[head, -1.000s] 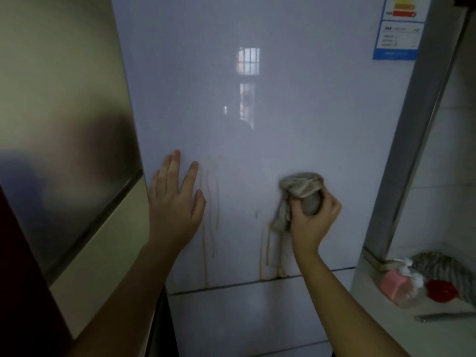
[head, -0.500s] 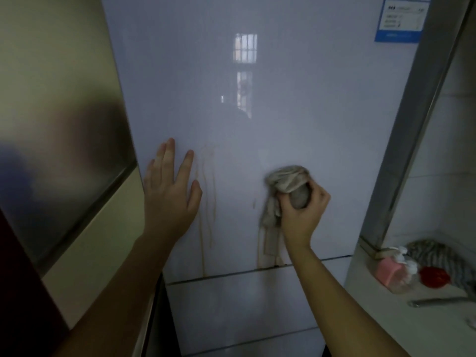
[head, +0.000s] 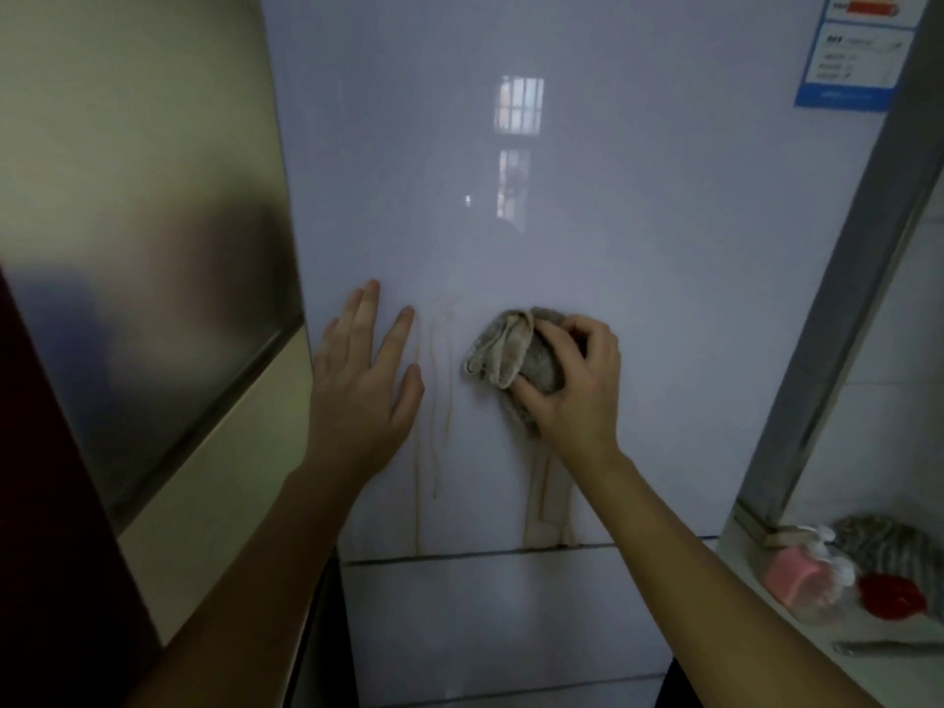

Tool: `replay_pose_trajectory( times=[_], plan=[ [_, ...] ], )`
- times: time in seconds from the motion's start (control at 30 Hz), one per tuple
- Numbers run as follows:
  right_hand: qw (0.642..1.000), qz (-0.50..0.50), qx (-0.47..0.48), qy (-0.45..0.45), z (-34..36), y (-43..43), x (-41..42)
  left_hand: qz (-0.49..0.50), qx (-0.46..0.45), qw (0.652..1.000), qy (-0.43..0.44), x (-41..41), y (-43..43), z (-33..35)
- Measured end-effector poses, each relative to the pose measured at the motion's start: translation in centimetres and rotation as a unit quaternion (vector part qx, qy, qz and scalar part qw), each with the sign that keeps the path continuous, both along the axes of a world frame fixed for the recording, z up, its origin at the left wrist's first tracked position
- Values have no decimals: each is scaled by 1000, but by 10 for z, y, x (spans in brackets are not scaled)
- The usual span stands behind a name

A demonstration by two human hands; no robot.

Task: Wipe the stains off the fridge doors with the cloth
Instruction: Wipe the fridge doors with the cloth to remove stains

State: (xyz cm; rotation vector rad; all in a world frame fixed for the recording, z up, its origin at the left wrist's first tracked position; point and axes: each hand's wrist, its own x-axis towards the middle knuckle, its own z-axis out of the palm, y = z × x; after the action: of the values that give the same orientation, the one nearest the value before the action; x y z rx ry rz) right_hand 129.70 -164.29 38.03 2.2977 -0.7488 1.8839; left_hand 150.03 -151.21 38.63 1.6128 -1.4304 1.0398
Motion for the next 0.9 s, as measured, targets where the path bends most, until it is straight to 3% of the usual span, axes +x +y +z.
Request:
replay_pose_trajectory(
  times=[0.23,0.53,0.9],
  plan=[
    [993,-7,-94,73,77,4,26,3,12,1000,-9,6,3,0],
    [980,1,-122,156,-20,-5,4,13,18,999,-22,7,4,0],
    [999,-23,30,-2,-17,-24,-50,15,15,1000,-10,-1,4,1]
  ],
)
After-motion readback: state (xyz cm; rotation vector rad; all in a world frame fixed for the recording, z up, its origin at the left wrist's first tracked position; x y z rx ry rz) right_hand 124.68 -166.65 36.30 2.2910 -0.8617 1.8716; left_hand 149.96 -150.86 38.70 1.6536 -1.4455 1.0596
